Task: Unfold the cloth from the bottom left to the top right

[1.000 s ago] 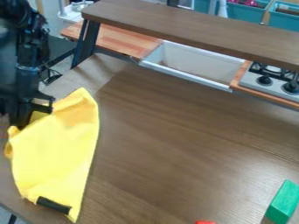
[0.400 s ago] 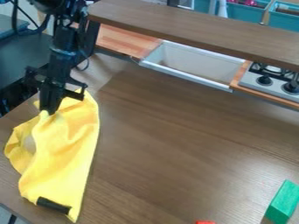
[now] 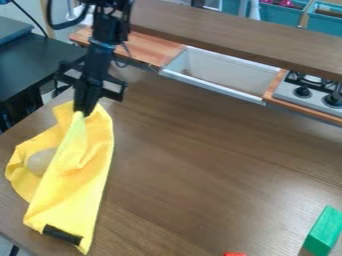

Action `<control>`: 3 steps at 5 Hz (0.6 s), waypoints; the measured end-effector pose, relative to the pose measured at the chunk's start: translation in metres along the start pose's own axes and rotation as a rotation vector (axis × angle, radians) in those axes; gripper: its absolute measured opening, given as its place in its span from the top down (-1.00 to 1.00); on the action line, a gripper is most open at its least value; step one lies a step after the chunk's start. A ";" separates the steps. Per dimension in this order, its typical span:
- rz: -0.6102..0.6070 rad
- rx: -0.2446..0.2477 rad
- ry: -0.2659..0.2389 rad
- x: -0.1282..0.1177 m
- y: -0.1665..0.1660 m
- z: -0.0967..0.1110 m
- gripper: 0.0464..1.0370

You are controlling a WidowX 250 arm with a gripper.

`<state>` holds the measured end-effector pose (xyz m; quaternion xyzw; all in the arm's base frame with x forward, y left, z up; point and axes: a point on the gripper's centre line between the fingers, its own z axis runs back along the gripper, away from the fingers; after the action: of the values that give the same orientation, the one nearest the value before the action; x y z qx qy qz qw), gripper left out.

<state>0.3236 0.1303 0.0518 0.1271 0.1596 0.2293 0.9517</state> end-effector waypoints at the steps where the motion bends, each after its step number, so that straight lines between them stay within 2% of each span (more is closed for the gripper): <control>1: -0.028 0.014 0.014 0.004 -0.021 0.011 0.95; 3: -0.066 0.028 0.043 0.012 -0.062 0.030 0.95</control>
<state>0.3690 0.0771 0.0568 0.1303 0.1876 0.1981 0.9532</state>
